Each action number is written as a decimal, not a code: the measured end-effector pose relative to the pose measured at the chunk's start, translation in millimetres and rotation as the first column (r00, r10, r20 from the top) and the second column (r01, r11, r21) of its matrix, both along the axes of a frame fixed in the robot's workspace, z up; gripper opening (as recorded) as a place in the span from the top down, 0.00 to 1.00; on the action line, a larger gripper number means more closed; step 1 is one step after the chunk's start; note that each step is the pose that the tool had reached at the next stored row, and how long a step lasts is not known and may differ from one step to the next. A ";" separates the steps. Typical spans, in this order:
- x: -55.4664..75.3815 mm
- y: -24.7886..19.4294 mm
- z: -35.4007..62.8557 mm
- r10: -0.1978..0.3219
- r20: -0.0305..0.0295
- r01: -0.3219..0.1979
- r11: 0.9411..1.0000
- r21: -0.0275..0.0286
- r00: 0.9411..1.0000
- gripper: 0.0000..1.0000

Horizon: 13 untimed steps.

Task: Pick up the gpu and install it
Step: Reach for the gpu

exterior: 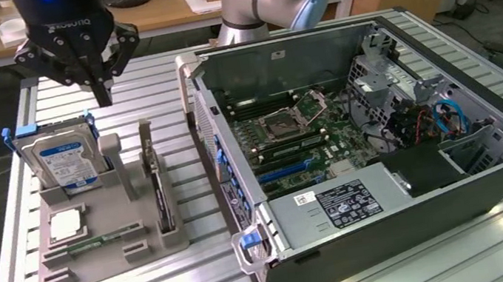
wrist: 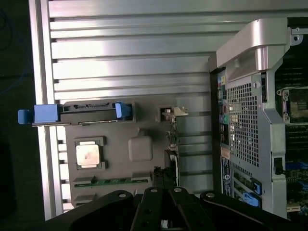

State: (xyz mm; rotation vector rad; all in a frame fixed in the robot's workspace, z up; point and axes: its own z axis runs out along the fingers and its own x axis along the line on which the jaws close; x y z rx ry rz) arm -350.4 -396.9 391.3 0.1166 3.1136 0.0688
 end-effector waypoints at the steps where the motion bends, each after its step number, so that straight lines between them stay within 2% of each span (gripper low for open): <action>1: -1.2 0.0 0.0 0.000 0.000 0.000 1.000 0.000 1.000 0.90; 6: -7.3 0.0 -0.1 0.000 0.000 0.000 1.000 0.000 1.000 0.90; 13: -7.8 0.0 -0.1 0.000 0.000 0.000 1.000 0.000 1.000 0.90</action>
